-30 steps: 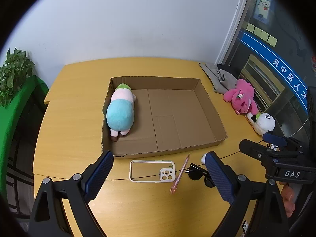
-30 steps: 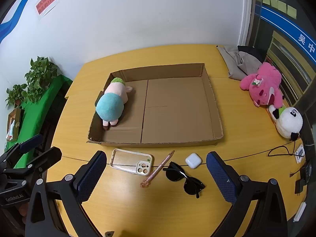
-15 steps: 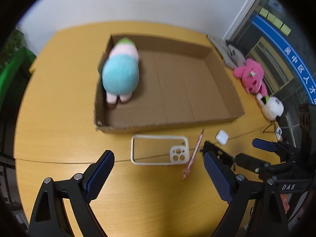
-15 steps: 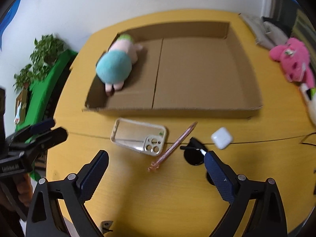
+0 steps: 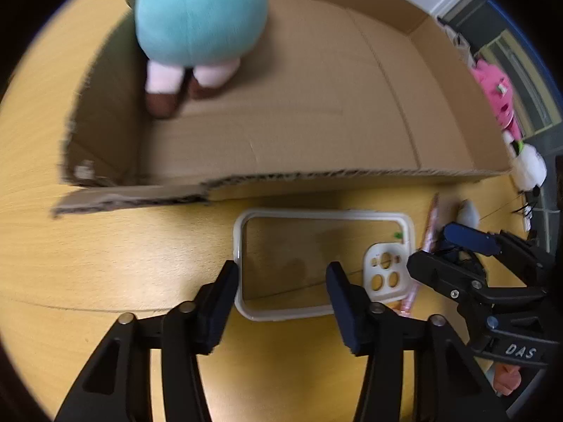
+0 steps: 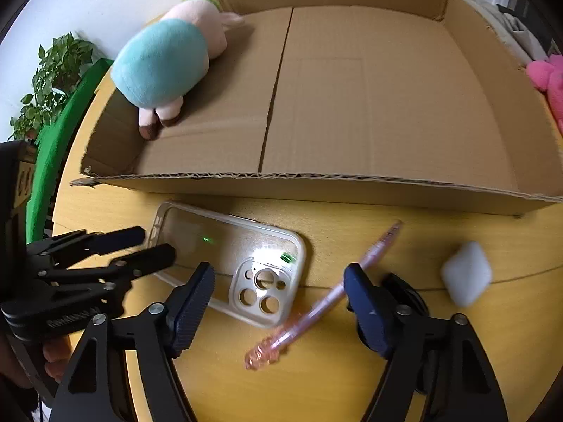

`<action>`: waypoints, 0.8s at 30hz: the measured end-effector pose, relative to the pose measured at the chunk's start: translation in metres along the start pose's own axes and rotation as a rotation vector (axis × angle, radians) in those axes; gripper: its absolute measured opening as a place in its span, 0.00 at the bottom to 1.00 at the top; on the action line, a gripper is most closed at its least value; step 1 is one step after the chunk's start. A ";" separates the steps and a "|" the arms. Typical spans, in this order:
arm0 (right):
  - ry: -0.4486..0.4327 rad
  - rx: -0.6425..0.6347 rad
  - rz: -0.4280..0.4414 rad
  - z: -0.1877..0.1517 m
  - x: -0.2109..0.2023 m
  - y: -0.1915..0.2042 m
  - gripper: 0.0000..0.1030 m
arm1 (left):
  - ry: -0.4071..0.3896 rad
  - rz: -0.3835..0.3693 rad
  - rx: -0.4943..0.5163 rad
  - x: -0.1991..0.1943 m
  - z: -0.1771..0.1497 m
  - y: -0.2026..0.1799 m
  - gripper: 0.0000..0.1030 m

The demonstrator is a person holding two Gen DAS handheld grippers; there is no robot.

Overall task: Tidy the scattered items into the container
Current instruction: 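Grasp the white phone case edge with the right gripper, then lift the white phone case with the right gripper and carry it into the box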

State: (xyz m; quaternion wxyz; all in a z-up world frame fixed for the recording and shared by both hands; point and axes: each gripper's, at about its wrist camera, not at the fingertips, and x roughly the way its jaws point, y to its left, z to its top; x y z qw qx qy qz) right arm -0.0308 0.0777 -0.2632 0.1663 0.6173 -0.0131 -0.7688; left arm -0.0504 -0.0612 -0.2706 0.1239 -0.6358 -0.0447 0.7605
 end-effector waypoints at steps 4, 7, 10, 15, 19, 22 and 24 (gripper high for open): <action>0.064 0.000 -0.030 -0.005 0.017 -0.003 0.49 | 0.018 0.018 0.005 0.008 0.000 0.001 0.21; 0.063 0.022 -0.049 -0.008 0.018 -0.010 0.34 | 0.021 0.055 0.022 0.009 -0.003 0.000 0.09; 0.066 0.042 -0.050 -0.008 0.017 -0.019 0.17 | 0.027 0.057 -0.002 0.008 -0.008 0.004 0.05; 0.100 0.075 -0.002 -0.013 0.017 -0.033 0.07 | 0.012 0.072 0.010 0.000 -0.022 -0.001 0.04; 0.109 0.083 0.025 -0.024 0.014 -0.037 0.07 | 0.001 0.055 -0.019 -0.007 -0.033 0.002 0.04; 0.085 0.075 0.039 -0.029 0.002 -0.038 0.07 | -0.020 0.042 -0.027 -0.021 -0.044 0.003 0.04; 0.055 0.073 0.054 -0.029 -0.015 -0.040 0.07 | -0.041 0.033 -0.033 -0.034 -0.049 0.003 0.04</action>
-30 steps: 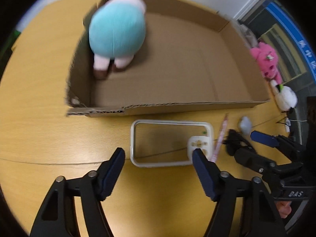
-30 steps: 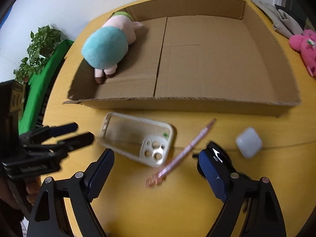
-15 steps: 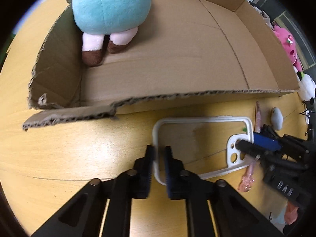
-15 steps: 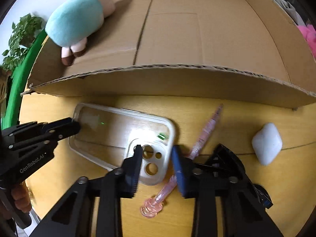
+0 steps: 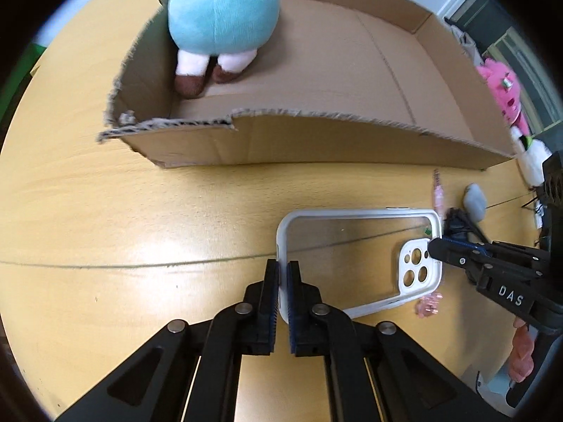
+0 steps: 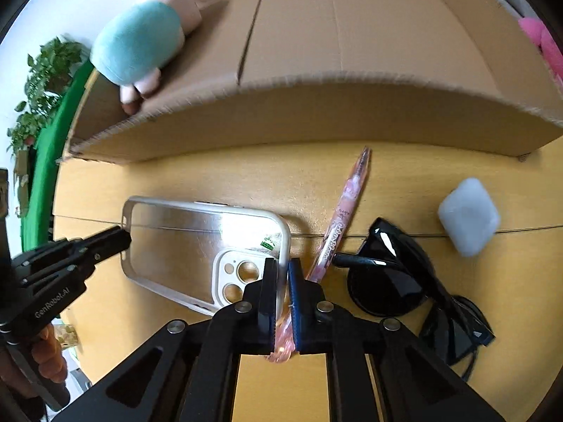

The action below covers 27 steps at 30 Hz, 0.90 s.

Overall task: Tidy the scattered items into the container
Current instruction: 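Lift the white phone case with the right gripper and carry it into the box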

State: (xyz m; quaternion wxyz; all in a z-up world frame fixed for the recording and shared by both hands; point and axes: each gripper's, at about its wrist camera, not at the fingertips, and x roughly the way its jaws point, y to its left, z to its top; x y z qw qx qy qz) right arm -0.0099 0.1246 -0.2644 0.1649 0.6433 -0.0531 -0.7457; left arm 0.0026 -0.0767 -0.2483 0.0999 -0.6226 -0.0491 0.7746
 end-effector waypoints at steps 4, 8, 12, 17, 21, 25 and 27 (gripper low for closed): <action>-0.083 -0.039 0.011 0.003 -0.050 0.004 0.07 | -0.083 -0.020 -0.001 -0.047 0.003 -0.011 0.04; -0.190 -0.031 0.032 0.010 -0.112 0.016 0.07 | -0.179 -0.042 0.011 -0.103 0.029 -0.017 0.04; -0.318 -0.036 0.037 0.038 -0.181 0.029 0.07 | -0.277 -0.055 0.037 -0.150 0.071 -0.039 0.04; -0.441 -0.067 0.018 0.085 -0.248 0.039 0.07 | -0.389 -0.070 0.089 -0.202 0.137 -0.072 0.04; -0.492 -0.089 -0.012 0.137 -0.272 0.041 0.07 | -0.437 -0.059 0.123 -0.224 0.196 -0.086 0.04; -0.497 -0.095 -0.038 0.204 -0.276 0.034 0.06 | -0.438 -0.070 0.121 -0.211 0.261 -0.090 0.04; -0.477 -0.102 -0.060 0.232 -0.268 0.027 0.06 | -0.422 -0.059 0.119 -0.189 0.288 -0.091 0.04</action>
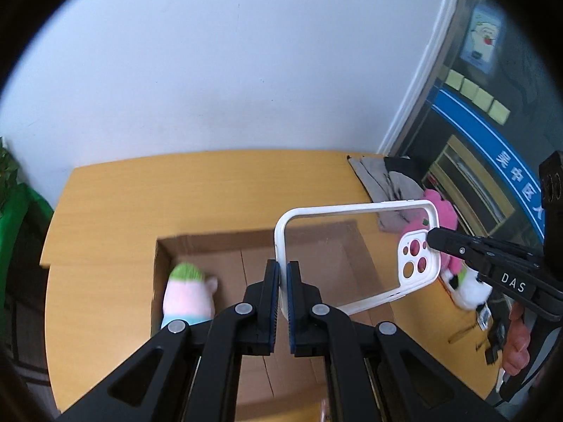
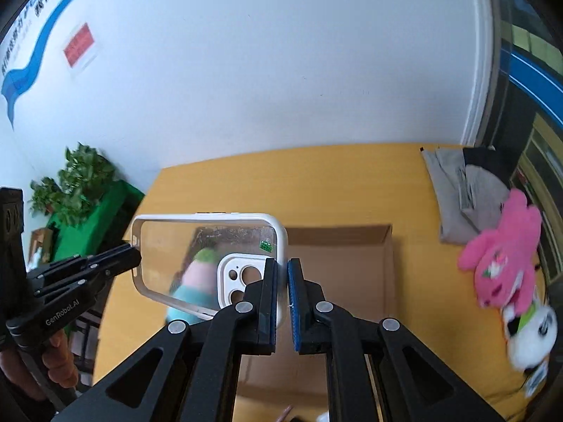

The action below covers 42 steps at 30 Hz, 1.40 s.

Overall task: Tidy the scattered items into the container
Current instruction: 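Lift the white phone case with the right gripper and carry it into the box, then open the right gripper to drop the phone case in the box and withdraw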

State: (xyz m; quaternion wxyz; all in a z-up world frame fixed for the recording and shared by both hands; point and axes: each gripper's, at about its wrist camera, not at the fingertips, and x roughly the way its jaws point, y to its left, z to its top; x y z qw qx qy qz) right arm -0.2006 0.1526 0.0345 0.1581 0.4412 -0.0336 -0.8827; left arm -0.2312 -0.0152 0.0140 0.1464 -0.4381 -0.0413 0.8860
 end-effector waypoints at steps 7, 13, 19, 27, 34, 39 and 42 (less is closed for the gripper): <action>0.135 0.004 -0.020 0.019 0.105 -0.036 0.06 | 0.134 0.037 -0.047 0.117 0.015 0.022 0.03; 0.256 0.027 -0.031 -0.006 0.202 -0.059 0.06 | 0.252 0.072 -0.071 0.202 -0.013 0.045 0.03; 0.351 0.050 -0.041 -0.029 0.279 -0.084 0.06 | 0.352 0.106 -0.084 0.277 -0.040 0.065 0.03; 0.411 0.082 -0.052 -0.046 0.338 -0.103 0.06 | 0.428 0.152 -0.108 0.339 -0.056 0.077 0.04; 0.402 0.098 -0.046 -0.047 0.343 -0.105 0.07 | 0.419 0.158 -0.126 0.337 -0.054 0.083 0.06; 0.368 0.077 -0.040 -0.049 0.323 -0.102 0.46 | 0.357 0.200 -0.117 0.302 -0.044 0.083 0.59; 0.295 0.101 -0.025 -0.043 0.285 -0.103 0.75 | 0.306 0.192 -0.112 0.266 -0.034 0.080 0.61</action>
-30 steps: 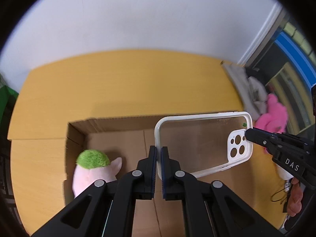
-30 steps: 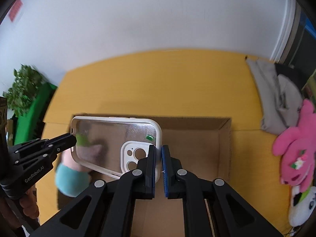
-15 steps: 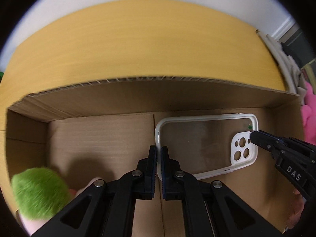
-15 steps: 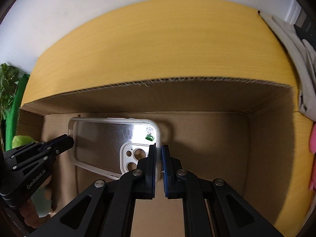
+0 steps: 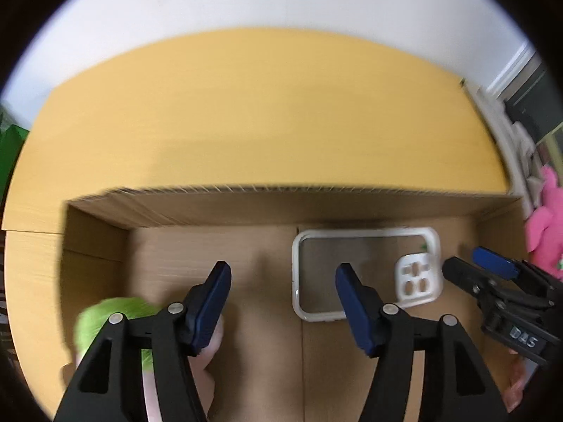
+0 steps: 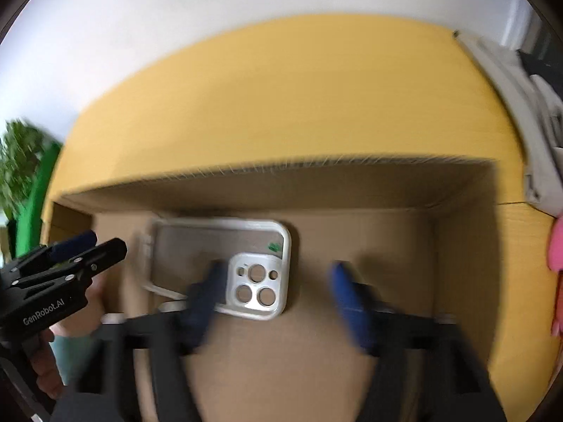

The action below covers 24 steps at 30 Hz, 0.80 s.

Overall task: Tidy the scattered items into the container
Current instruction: 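Open the right gripper to drop the phone case in the box and withdraw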

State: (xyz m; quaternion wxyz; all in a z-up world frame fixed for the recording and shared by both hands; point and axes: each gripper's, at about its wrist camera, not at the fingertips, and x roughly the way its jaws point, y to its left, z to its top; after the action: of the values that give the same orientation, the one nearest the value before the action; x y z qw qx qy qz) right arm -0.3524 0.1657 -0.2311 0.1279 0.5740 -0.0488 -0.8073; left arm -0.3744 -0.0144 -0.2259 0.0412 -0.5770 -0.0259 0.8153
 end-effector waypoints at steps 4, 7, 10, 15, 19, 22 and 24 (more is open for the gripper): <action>-0.066 -0.019 0.028 -0.022 -0.074 0.004 0.84 | -0.131 -0.021 0.078 -0.086 -0.024 -0.007 0.62; -0.134 -0.032 0.024 -0.047 -0.139 0.019 0.89 | -0.224 -0.030 0.128 -0.154 -0.055 -0.017 0.73; -0.183 -0.051 -0.026 -0.075 -0.198 0.034 0.93 | -0.287 -0.039 0.148 -0.207 -0.093 -0.029 0.77; -0.248 -0.117 -0.106 -0.124 -0.280 0.067 0.94 | -0.347 -0.096 0.144 -0.279 -0.160 -0.040 0.77; -0.279 -0.160 -0.127 -0.162 -0.315 0.088 0.94 | -0.371 -0.114 0.115 -0.316 -0.205 -0.036 0.77; -0.295 -0.187 -0.139 -0.190 -0.336 0.101 0.94 | -0.385 -0.108 0.118 -0.334 -0.233 -0.035 0.77; -0.302 -0.188 -0.143 -0.206 -0.348 0.104 0.94 | -0.391 -0.109 0.110 -0.343 -0.248 -0.033 0.77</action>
State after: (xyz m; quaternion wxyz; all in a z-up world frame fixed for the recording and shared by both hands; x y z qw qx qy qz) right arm -0.0365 0.1712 0.0409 0.1147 0.4339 0.0490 -0.8923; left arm -0.0263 -0.0166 0.0163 0.1107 -0.4026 -0.0200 0.9084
